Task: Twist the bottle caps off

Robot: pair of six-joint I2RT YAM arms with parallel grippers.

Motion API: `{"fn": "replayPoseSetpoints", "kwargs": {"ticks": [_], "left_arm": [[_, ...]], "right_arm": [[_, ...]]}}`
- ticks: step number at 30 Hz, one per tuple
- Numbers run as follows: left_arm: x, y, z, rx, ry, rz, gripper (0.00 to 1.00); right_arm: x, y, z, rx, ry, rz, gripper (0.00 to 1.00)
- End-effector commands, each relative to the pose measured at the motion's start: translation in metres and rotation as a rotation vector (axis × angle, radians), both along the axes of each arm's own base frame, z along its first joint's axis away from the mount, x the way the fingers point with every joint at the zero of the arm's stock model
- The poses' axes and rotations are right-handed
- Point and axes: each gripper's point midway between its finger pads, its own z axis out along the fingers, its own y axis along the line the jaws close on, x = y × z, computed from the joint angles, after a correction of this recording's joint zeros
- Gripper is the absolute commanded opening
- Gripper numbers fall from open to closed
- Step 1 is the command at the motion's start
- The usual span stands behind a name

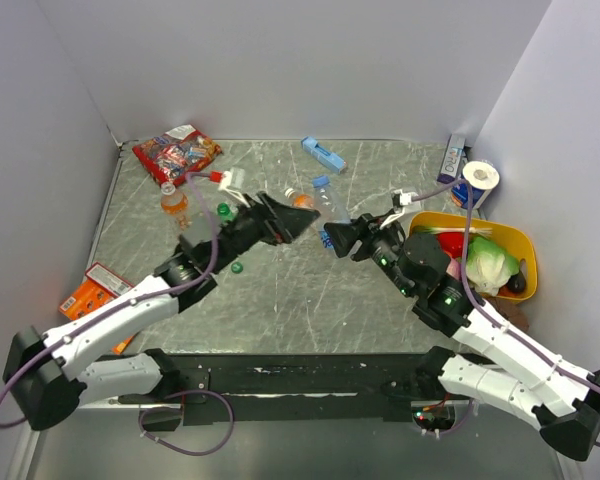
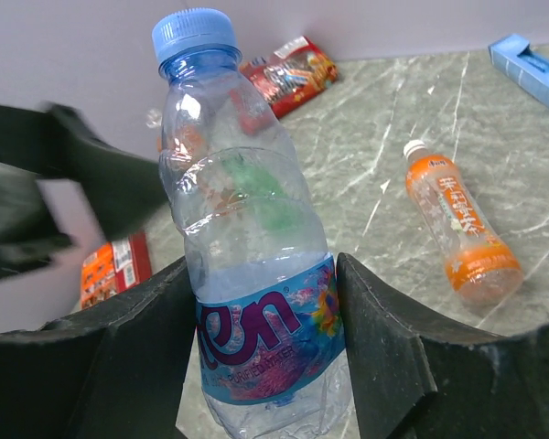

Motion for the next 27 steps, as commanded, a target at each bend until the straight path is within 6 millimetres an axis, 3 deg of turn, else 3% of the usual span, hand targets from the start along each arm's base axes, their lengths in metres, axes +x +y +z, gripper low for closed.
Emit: {"fn": "replayPoseSetpoints", "kwargs": {"ticks": [1, 5, 14, 23, 27], "left_arm": [[0.010, -0.017, 0.011, 0.002, -0.015, 0.072, 0.96], [0.007, -0.032, 0.011, -0.014, -0.009, 0.044, 0.96], [0.007, -0.039, 0.014, -0.079, -0.008, 0.029, 0.96], [0.011, -0.063, -0.009, -0.007, 0.045, -0.015, 0.99], [0.008, -0.071, -0.008, 0.003, 0.010, -0.037, 0.91]], "right_arm": [[-0.003, -0.007, 0.012, 0.027, -0.049, -0.037, 0.65], [-0.007, -0.007, 0.007, 0.018, -0.041, -0.034, 0.65], [-0.009, -0.003, -0.005, 0.000, -0.011, -0.028, 0.65], [-0.012, 0.000, -0.001, -0.008, -0.026, -0.020, 0.65], [-0.012, 0.004, -0.008, -0.024, -0.022, -0.007, 0.66]]}}
